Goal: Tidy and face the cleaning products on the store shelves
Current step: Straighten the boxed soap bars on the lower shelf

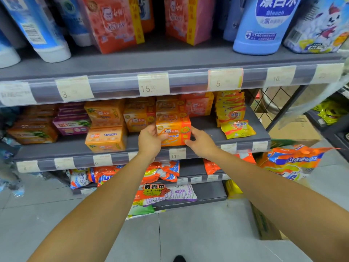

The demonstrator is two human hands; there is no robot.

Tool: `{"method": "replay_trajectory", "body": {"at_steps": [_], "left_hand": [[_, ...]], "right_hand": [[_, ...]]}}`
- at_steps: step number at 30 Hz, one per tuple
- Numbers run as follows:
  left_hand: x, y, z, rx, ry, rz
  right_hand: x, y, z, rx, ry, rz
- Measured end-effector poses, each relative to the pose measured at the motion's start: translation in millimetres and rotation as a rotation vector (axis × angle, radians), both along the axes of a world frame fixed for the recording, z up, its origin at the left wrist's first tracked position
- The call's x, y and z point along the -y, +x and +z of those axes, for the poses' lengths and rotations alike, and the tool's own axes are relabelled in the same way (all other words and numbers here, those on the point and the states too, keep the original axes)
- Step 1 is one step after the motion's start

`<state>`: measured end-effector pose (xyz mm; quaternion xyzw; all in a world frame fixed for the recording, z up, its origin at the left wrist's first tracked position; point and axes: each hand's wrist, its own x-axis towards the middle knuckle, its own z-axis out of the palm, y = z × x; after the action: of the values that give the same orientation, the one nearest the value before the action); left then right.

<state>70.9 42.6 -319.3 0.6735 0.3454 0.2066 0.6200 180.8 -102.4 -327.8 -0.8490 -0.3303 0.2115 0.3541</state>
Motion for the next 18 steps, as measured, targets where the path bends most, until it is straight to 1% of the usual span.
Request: {"method": "replay_trajectory", "body": {"at_steps": [5,10,18], "left_hand": [[0,-1,1,-0.032,0.053,-0.049],[-2,-2,0,0.009,-0.009,-0.033],[-11,-4,-4,-0.019,-0.012,-0.059]], "right_hand": [[-5,0,3,-0.037,0.018,0.012],[-8,1,3,-0.136,0.131,-0.04],[-10,4,-2,0.036,0.071,-0.091]]}}
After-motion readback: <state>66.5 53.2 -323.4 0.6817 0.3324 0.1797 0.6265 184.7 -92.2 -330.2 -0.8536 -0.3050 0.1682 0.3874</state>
